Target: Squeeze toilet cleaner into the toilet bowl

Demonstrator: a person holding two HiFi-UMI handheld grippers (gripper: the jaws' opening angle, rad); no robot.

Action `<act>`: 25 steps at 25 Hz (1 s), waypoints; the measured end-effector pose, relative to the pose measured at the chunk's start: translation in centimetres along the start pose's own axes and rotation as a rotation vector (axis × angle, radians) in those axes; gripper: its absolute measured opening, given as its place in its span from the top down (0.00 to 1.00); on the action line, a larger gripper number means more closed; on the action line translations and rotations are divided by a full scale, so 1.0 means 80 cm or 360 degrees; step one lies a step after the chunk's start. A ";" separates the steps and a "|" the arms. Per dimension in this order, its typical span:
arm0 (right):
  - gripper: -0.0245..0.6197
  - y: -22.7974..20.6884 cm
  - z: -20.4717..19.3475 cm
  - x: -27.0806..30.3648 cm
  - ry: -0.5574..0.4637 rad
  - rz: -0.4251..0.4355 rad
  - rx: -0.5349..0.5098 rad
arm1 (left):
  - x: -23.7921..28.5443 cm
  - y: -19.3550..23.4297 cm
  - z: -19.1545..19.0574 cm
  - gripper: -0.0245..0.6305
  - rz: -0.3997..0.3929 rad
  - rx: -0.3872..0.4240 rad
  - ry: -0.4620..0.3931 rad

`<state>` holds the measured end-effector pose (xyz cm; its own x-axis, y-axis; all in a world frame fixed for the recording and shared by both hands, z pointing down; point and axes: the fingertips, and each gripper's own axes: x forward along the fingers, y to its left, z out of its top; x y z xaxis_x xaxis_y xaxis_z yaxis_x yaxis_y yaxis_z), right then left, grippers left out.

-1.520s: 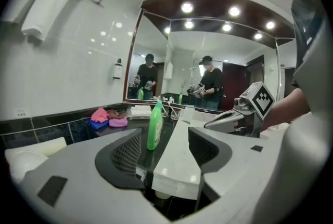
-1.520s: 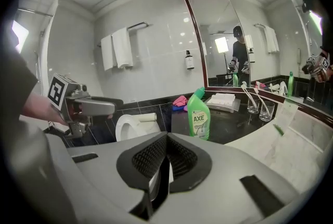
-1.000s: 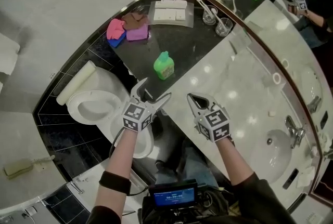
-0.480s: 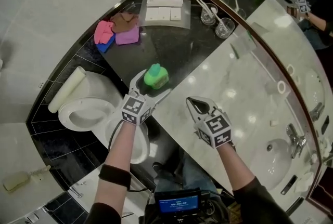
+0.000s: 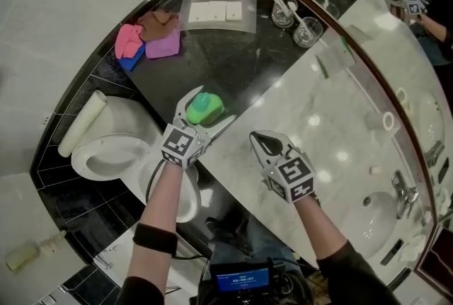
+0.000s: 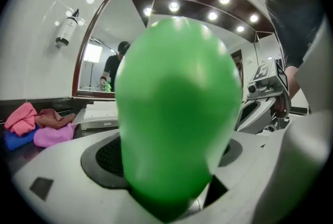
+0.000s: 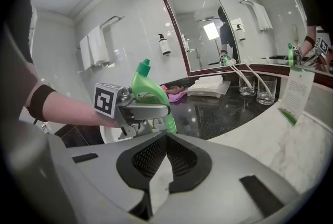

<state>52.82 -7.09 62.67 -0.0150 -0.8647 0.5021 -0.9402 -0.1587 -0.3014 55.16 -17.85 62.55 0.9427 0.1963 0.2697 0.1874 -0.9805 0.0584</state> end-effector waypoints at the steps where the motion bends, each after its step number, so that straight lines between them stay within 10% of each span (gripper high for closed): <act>1: 0.94 -0.003 -0.002 0.001 0.0001 -0.0004 0.0005 | 0.001 -0.001 0.001 0.29 0.0000 0.0002 -0.0012; 8: 0.94 -0.014 -0.009 0.002 0.0006 -0.0012 0.0017 | 0.001 -0.002 0.007 0.65 0.0052 0.0105 -0.0041; 25: 0.94 0.025 -0.010 -0.005 -0.0004 0.0066 -0.0012 | -0.079 -0.027 0.026 0.69 0.0240 0.0058 -0.0016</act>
<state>50.67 -6.64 62.52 -0.0533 -0.8718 0.4870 -0.9413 -0.1190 -0.3160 49.34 -16.99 58.72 0.9637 0.0471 0.2629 0.0535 -0.9984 -0.0172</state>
